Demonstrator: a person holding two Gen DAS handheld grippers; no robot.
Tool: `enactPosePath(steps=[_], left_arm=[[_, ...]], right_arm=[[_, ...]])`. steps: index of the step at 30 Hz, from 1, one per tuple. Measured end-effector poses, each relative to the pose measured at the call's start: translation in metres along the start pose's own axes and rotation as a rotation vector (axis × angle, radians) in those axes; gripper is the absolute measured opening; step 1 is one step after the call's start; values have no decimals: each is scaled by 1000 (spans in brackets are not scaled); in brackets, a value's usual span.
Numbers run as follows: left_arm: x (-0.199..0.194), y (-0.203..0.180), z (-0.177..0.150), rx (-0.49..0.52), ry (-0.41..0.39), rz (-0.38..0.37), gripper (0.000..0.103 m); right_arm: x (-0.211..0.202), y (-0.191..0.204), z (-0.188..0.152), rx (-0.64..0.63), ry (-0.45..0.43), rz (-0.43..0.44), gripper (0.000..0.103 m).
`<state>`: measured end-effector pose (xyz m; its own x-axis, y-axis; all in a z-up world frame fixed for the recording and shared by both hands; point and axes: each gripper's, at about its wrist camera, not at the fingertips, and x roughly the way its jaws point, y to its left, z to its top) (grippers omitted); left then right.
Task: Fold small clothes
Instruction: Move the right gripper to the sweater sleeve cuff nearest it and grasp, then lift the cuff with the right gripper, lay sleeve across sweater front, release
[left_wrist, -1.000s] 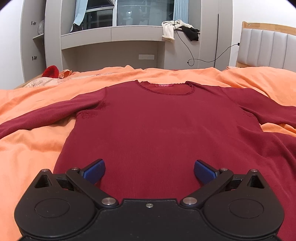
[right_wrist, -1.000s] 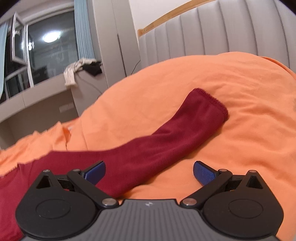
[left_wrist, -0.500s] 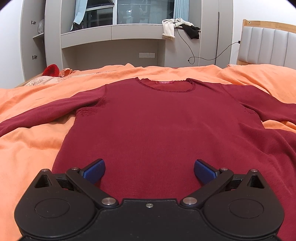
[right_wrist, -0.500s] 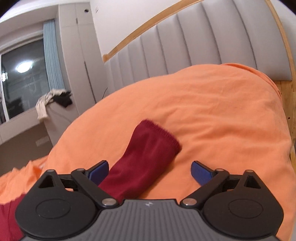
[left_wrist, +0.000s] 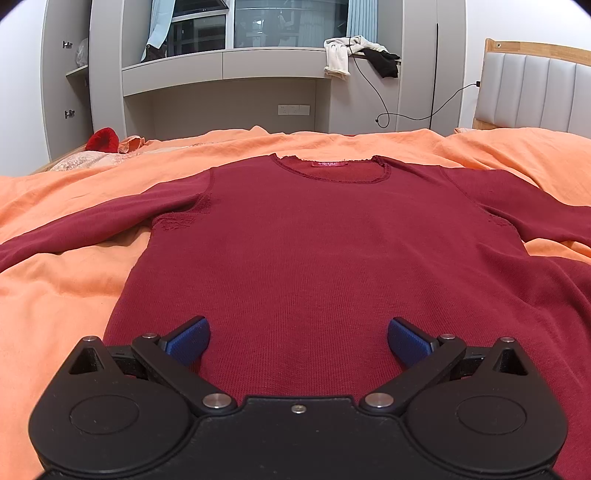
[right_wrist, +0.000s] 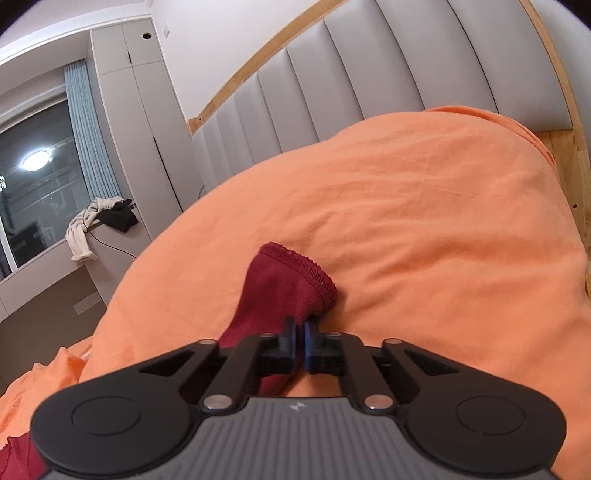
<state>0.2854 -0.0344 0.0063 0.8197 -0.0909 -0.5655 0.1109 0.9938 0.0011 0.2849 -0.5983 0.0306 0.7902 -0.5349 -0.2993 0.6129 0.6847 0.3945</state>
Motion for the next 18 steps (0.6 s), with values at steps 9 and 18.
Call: enactPosePath(steps=[9, 18], left_arm=[[0, 0, 0, -1, 1, -1, 103], [0, 3, 3, -15, 26, -13, 103]], right_arm=[[-32, 33, 6, -25, -73, 119, 3], [-62, 105, 13, -209, -114, 234, 3]])
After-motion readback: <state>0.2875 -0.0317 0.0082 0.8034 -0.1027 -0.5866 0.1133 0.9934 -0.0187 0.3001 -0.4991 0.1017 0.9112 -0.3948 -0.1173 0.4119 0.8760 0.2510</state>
